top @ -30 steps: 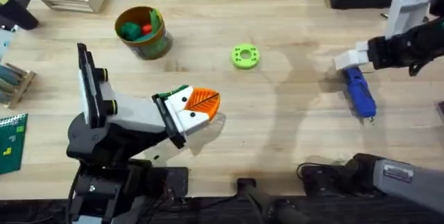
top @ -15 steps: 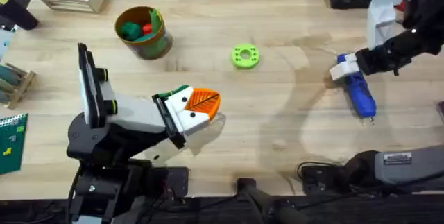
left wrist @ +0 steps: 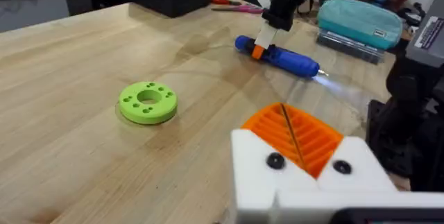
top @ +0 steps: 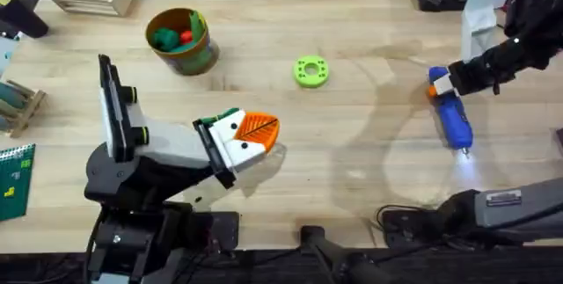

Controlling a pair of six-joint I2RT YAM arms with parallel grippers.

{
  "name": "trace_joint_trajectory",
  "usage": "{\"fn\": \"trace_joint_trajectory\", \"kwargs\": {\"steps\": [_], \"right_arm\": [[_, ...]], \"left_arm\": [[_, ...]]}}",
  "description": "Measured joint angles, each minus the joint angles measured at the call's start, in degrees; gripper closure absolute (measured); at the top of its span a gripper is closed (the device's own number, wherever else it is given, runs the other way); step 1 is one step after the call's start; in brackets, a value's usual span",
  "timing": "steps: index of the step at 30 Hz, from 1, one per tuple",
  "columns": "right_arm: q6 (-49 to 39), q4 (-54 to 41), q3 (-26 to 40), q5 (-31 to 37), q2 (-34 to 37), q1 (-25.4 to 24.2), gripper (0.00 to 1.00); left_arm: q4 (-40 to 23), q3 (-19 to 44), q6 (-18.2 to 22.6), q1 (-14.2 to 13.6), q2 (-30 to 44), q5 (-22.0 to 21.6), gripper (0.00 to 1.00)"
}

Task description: Pick up the gripper from the table and insert it into the empty holder that is missing its gripper. Then pick up a screw, insert it into the mounting hole, and use the screwdriver to tighten it. Finally, clean up the table by picking up the vegetable and placing it into the bucket.

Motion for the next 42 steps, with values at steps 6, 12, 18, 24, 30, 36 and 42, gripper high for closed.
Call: {"fn": "trace_joint_trajectory", "kwargs": {"steps": [6, 12, 18, 24, 30, 36, 42], "right_arm": [[-0.03, -0.54, 0.00, 0.00, -3.42, 0.00, 0.972], [0.72, -0.65, 0.00, 0.00, -13.69, 0.00, 0.972], [2.44, -1.08, 0.00, 0.00, -24.02, 0.00, 0.972], [8.28, -1.57, 0.00, -0.04, -40.21, 0.00, 0.972], [15.98, 8.29, -6.14, -11.40, -53.31, 0.03, 0.972], [30.86, 30.02, -17.51, -23.14, -56.63, 5.29, 0.972], [40.30, 47.21, -22.14, -29.75, -53.76, 21.29, 0.972]], "left_arm": [[-0.01, 0.00, -0.01, 0.00, 0.00, 0.00, 0.996], [-0.01, 0.00, -0.01, 0.00, 0.00, 0.00, 0.996], [-0.01, 0.00, -0.01, 0.00, 0.02, 0.00, 0.996], [-0.01, 0.00, -0.01, 0.00, 0.01, 0.00, 0.996], [-0.01, 0.00, 0.00, 0.00, 0.00, 0.00, 0.996], [-0.01, 0.00, -0.01, 0.00, 0.00, 0.00, 0.997], [-0.01, 0.00, -0.01, 0.00, 0.02, 0.00, 0.997]]}}
